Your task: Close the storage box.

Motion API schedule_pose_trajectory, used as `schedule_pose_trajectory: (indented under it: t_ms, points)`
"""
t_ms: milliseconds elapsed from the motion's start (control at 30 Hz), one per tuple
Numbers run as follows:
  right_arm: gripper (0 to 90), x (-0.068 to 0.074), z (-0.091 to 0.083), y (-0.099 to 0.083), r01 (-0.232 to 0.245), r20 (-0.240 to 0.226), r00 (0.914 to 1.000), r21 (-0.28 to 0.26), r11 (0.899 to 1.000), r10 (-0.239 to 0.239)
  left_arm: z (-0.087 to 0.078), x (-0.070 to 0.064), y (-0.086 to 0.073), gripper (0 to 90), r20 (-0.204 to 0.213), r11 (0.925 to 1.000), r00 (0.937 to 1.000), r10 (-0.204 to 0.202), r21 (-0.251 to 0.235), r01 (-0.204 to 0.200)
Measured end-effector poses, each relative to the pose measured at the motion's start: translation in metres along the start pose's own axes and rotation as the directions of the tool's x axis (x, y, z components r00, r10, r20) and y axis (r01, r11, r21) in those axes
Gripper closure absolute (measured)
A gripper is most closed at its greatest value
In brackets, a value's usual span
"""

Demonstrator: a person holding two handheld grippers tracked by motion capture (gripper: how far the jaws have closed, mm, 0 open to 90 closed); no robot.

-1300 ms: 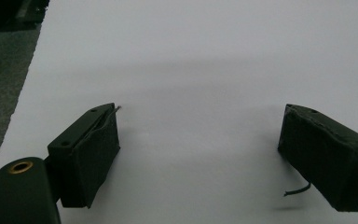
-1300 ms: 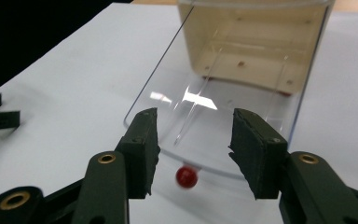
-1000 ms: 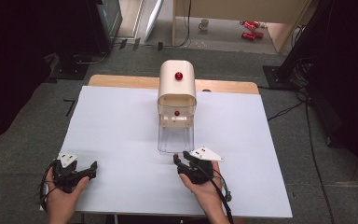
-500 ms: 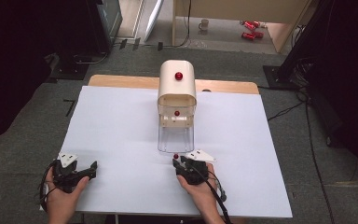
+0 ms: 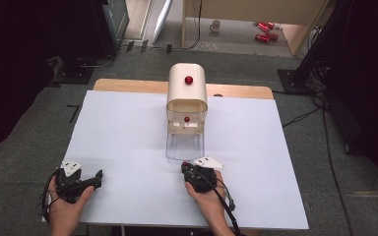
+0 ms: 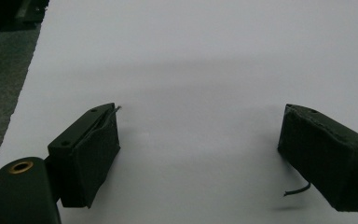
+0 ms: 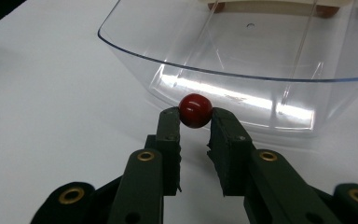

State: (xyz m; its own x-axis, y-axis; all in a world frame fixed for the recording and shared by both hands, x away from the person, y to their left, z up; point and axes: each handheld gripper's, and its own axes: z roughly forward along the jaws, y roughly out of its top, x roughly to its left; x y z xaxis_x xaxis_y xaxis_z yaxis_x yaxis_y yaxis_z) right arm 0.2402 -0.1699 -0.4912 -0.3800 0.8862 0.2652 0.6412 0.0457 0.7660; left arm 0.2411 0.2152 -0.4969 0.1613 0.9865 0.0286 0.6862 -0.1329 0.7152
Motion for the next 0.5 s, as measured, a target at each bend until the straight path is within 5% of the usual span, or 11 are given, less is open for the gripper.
schedule_pose_trajectory:
  t_ms: [500]
  points:
    - [75.2, -0.003, -0.006, 0.02, 0.002, 0.001, 1.0, -0.039, 0.999, -0.002, 0.0, 0.0, 0.0, 12.5, 0.0, 1.0, 1.0, 0.0, 0.0, 0.0]
